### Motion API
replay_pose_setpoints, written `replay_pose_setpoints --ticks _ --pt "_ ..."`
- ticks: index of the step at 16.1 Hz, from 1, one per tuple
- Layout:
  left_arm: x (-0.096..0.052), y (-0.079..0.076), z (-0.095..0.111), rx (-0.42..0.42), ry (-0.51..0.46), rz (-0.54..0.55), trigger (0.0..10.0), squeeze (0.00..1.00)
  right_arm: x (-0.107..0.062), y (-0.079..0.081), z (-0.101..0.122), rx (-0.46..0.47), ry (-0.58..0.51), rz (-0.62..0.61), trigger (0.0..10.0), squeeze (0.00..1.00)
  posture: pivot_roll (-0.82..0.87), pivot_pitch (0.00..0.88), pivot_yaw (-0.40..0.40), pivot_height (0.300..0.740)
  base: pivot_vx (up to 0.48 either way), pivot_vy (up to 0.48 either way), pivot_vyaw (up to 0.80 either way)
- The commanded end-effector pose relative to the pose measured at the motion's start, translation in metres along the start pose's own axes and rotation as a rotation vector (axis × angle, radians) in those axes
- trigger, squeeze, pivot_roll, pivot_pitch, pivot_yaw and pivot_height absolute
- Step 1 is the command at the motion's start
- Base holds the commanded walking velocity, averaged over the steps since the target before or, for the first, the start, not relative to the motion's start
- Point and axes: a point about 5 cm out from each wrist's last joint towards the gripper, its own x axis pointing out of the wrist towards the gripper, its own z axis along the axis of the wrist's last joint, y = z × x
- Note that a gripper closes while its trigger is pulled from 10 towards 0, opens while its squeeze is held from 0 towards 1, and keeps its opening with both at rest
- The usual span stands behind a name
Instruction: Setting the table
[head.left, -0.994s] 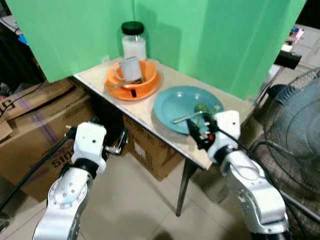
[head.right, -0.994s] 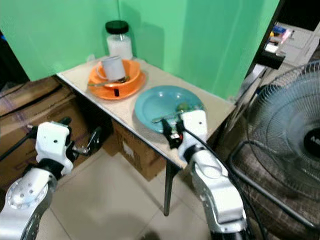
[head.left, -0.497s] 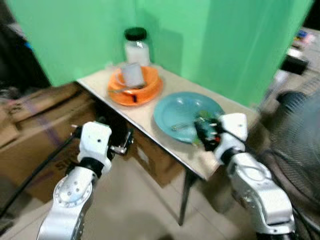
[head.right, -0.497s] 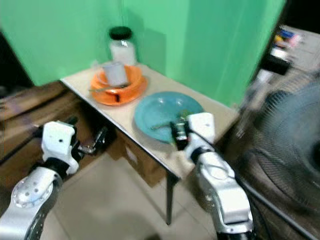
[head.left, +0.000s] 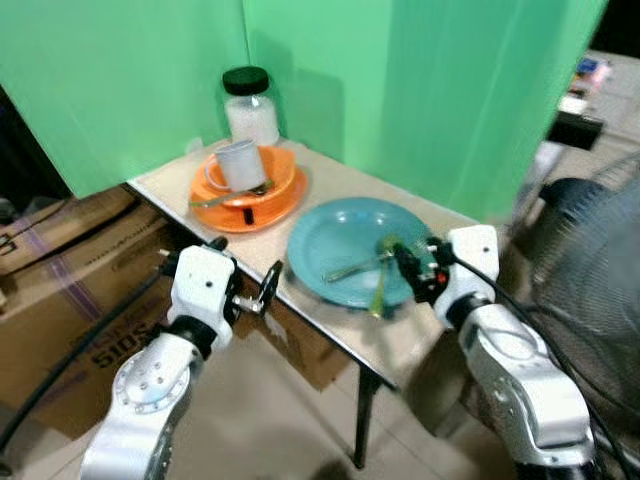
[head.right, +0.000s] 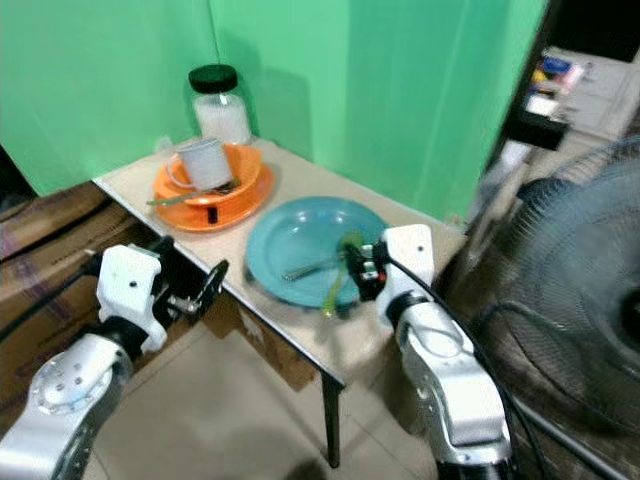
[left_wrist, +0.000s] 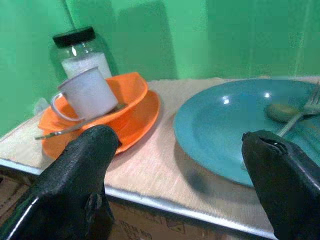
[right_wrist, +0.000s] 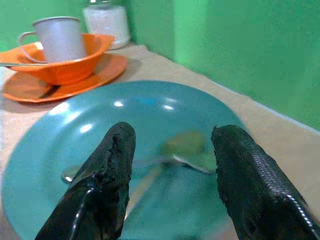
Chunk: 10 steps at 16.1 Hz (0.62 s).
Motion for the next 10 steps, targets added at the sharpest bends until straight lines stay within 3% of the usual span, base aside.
replay_pose_setpoints --ticks 1,2,3,6,8,10 --pt "-0.002 -0.001 0.001 -0.005 0.002 -0.027 10.0 0.00 0.001 0.007 0.007 -0.019 -0.007 0.026 10.0 0.00 0.06 0.000 0.047 0.740 0.000 0.000 0.00" --pt "-0.006 -0.010 -0.010 -0.027 0.056 -0.129 10.0 0.00 0.003 0.008 0.006 -0.082 0.071 0.021 10.0 0.00 0.06 0.000 0.047 0.740 0.000 0.000 0.00" --pt "-0.008 -0.015 -0.013 -0.016 0.071 -0.190 10.0 0.00 0.005 0.007 0.005 -0.083 0.101 0.001 10.0 0.00 0.06 0.000 0.046 0.740 0.000 0.000 0.00" --pt "-0.010 -0.017 -0.014 -0.022 0.089 -0.237 10.0 0.00 0.007 0.004 0.005 -0.058 0.134 -0.024 10.0 0.00 0.06 0.000 0.040 0.740 0.000 0.000 0.00" --pt "-0.021 -0.018 -0.025 0.003 0.167 -0.327 10.0 0.00 0.012 0.005 0.006 -0.021 0.226 -0.025 10.0 0.00 0.07 0.000 0.025 0.740 0.000 0.000 0.00" --pt "-0.021 -0.016 -0.027 0.021 0.179 -0.324 10.0 0.00 0.015 0.006 0.005 -0.035 0.249 -0.025 10.0 0.00 0.07 0.000 0.024 0.740 0.000 0.000 0.00"
